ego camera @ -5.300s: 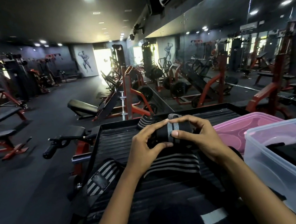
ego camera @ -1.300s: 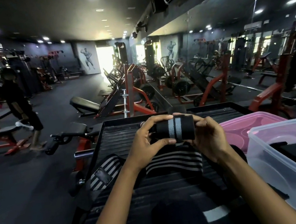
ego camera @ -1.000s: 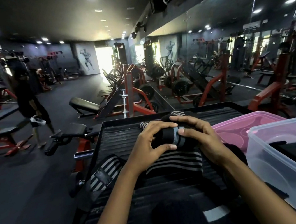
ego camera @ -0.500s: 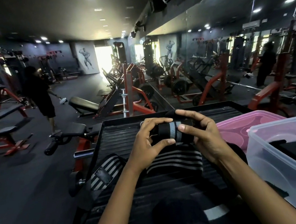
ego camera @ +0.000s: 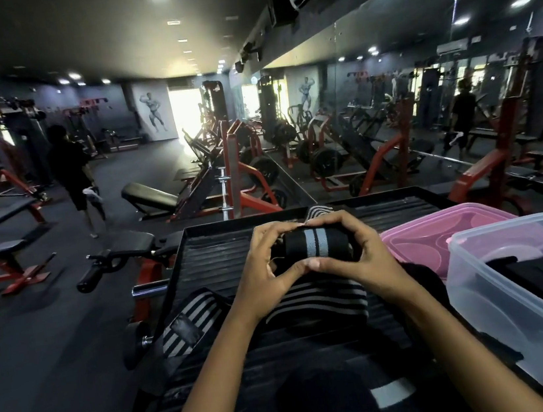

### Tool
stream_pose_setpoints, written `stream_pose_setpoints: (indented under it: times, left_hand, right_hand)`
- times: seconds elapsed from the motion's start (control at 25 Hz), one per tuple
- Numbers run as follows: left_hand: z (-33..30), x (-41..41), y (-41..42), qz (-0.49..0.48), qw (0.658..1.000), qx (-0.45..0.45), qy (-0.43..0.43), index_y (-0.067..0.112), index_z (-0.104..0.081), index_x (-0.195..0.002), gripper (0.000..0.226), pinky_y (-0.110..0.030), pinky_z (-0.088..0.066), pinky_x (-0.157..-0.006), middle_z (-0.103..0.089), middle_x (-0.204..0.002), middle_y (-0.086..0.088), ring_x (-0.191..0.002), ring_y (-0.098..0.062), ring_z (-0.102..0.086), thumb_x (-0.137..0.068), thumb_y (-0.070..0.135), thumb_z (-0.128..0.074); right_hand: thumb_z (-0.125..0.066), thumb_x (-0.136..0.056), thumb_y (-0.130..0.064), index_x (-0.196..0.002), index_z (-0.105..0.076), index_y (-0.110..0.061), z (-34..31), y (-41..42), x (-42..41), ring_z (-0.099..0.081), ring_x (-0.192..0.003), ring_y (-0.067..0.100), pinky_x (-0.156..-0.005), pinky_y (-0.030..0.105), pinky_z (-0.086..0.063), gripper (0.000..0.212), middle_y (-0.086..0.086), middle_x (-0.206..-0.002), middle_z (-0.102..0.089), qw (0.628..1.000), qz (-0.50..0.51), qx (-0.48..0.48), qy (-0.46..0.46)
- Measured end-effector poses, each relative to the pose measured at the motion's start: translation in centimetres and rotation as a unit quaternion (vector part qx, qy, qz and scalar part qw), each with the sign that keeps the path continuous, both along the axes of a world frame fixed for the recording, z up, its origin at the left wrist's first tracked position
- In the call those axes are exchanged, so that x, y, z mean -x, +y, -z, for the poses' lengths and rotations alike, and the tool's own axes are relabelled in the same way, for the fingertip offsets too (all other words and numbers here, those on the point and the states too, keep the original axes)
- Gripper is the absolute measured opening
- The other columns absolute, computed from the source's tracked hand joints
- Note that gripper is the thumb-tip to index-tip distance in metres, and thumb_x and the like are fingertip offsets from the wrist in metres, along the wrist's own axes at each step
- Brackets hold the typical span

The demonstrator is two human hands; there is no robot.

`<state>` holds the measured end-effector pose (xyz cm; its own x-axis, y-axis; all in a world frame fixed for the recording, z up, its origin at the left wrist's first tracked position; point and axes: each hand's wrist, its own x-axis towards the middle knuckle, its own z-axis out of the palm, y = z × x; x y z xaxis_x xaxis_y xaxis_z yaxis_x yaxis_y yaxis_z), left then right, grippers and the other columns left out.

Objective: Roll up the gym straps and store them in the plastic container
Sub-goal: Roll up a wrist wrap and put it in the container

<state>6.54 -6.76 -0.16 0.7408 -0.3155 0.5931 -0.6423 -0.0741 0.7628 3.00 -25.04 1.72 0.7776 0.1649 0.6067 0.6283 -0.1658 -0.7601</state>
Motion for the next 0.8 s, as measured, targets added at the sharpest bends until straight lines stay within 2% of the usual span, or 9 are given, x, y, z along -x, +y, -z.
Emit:
stream_pose_setpoints:
  times: [0.12, 0.2, 0.28, 0.36, 0.44, 0.52, 0.64, 0.72, 0.8]
  left_hand:
    - [-0.2, 0.2, -0.4, 0.021, 0.999, 0.014, 0.027, 0.028, -0.060, -0.113, 0.043, -0.048, -0.052, -0.095, -0.060, -0.119, 0.000, -0.114, -0.019, -0.059, -0.074, 0.037, -0.075]
    - [-0.4, 0.6, -1.1, 0.033, 0.999, 0.013, 0.024, 0.023, -0.062, -0.113, 0.044, -0.047, -0.053, -0.094, -0.064, -0.116, 0.003, -0.113, -0.016, -0.061, -0.073, 0.035, -0.076]
    - [-0.5, 1.2, -2.0, 0.031, 0.999, 0.008, -0.006, 0.024, -0.064, -0.113, 0.046, -0.043, -0.053, -0.094, -0.064, -0.114, 0.006, -0.113, -0.014, -0.061, -0.071, 0.036, -0.078]
    - [-0.7, 1.9, -3.0, 0.012, 0.999, -0.005, -0.035, 0.028, -0.064, -0.113, 0.051, -0.039, -0.053, -0.095, -0.064, -0.114, 0.008, -0.112, -0.011, -0.060, -0.066, 0.042, -0.080]
    - [-1.0, 2.6, -4.1, 0.005, 0.999, -0.009, -0.044, 0.027, -0.063, -0.114, 0.056, -0.035, -0.052, -0.095, -0.065, -0.115, 0.009, -0.111, -0.009, -0.061, -0.063, 0.045, -0.081]
    - [-1.4, 3.4, -5.3, 0.020, 0.999, 0.015, -0.045, 0.026, -0.062, -0.115, 0.057, -0.031, -0.051, -0.096, -0.064, -0.116, 0.009, -0.112, -0.008, -0.060, -0.064, 0.042, -0.083]
    - [-2.2, 4.8, -7.5, 0.045, 0.996, 0.074, -0.025, 0.035, -0.057, -0.119, 0.053, -0.028, -0.052, -0.093, -0.060, -0.121, 0.003, -0.117, -0.008, -0.057, -0.071, 0.036, -0.080]
    - [-3.0, 5.6, -9.5, 0.052, 0.993, 0.107, 0.021, 0.037, -0.049, -0.123, 0.055, -0.025, -0.054, -0.087, -0.058, -0.121, 0.002, -0.108, -0.007, -0.059, -0.078, 0.024, -0.077]
    - [-3.9, 6.2, -11.5, 0.071, 0.992, 0.094, 0.049, 0.032, -0.046, -0.124, 0.052, -0.021, -0.054, -0.079, -0.060, -0.115, 0.003, -0.095, -0.006, -0.061, -0.084, 0.012, -0.071]
  right_hand:
    - [-0.084, -0.071, -0.012, -0.121, -0.056, -0.015, -0.2, -0.7, 0.8, -0.058, -0.116, 0.012, -0.099, 0.030, -0.046, 0.057, -0.006, -0.120, -0.061, 0.991, 0.051, 0.124, -0.027]
    - [-0.082, -0.070, -0.017, -0.118, -0.054, -0.018, -0.5, -1.3, 1.5, -0.058, -0.110, 0.007, -0.094, 0.029, -0.047, 0.055, -0.009, -0.115, -0.061, 0.973, 0.108, 0.201, -0.044]
    - [-0.076, -0.070, -0.027, -0.114, -0.050, -0.021, -0.9, -1.7, 2.6, -0.056, -0.103, 0.010, -0.087, 0.033, -0.048, 0.052, -0.009, -0.111, -0.059, 0.944, 0.168, 0.278, -0.061]
    - [-0.069, -0.068, -0.036, -0.112, -0.047, -0.021, -1.3, -1.9, 3.8, -0.054, -0.100, 0.018, -0.081, 0.041, -0.046, 0.052, -0.005, -0.106, -0.058, 0.897, 0.233, 0.364, -0.090]
    - [-0.070, -0.068, -0.038, -0.112, -0.049, -0.016, -1.9, -2.3, 4.8, -0.053, -0.098, 0.024, -0.077, 0.041, -0.044, 0.054, 0.000, -0.102, -0.058, 0.862, 0.282, 0.410, -0.094]
    - [-0.073, -0.067, -0.036, -0.111, -0.049, -0.013, -2.7, -3.1, 5.8, -0.053, -0.095, 0.026, -0.075, 0.041, -0.045, 0.055, 0.004, -0.099, -0.059, 0.873, 0.291, 0.386, -0.073]
    - [-0.078, -0.066, -0.036, -0.106, -0.048, -0.014, -4.1, -5.9, 7.1, -0.059, -0.090, 0.023, -0.072, 0.039, -0.047, 0.055, 0.005, -0.097, -0.064, 0.902, 0.280, 0.324, -0.051]
    - [-0.083, -0.064, -0.033, -0.102, -0.049, -0.015, -5.2, -8.5, 7.9, -0.063, -0.084, 0.015, -0.069, 0.030, -0.049, 0.054, 0.000, -0.094, -0.068, 0.915, 0.296, 0.273, -0.026]
    - [-0.086, -0.063, -0.030, -0.101, -0.049, -0.014, -6.1, -11.2, 8.7, -0.061, -0.078, 0.001, -0.064, 0.015, -0.046, 0.055, -0.008, -0.089, -0.066, 0.922, 0.317, 0.222, 0.003]
